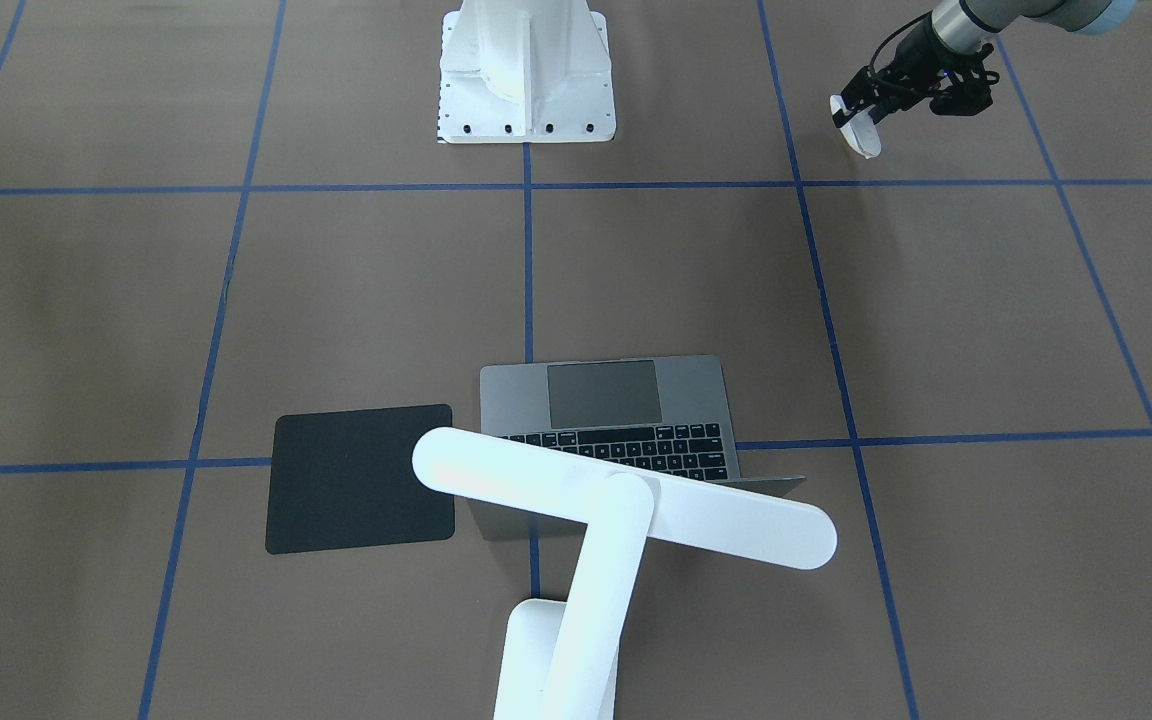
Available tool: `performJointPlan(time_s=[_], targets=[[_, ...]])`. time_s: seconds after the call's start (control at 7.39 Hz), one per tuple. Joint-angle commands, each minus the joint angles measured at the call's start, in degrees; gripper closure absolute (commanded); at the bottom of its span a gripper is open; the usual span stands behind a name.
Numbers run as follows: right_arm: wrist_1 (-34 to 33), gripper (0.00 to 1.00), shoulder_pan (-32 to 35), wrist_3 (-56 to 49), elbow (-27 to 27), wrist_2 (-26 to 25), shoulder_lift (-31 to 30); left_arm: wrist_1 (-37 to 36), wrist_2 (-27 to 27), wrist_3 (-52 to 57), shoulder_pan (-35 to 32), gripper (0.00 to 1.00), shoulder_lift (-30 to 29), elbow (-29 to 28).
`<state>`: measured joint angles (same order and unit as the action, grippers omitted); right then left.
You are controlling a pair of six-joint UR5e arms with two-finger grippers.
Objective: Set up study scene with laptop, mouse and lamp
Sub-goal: 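Carry the white mouse with the left gripper past the laptop toward the mouse pad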
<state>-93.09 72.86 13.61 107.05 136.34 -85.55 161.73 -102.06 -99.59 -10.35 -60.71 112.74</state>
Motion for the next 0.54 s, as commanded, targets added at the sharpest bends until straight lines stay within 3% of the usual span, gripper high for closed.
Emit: performJointPlan(time_s=[0.0, 0.41], targets=[[0.0, 0.06, -0.2, -0.1, -0.8, -0.1, 0.2, -13.3, -5.7, 3.4, -8.9, 0.4, -9.2, 4.9], [0.6, 0.05, -0.1, -0.1, -1.1, -0.2, 0.2, -36.5, -6.6, 6.0, -12.3, 0.4, -31.5, 4.9]])
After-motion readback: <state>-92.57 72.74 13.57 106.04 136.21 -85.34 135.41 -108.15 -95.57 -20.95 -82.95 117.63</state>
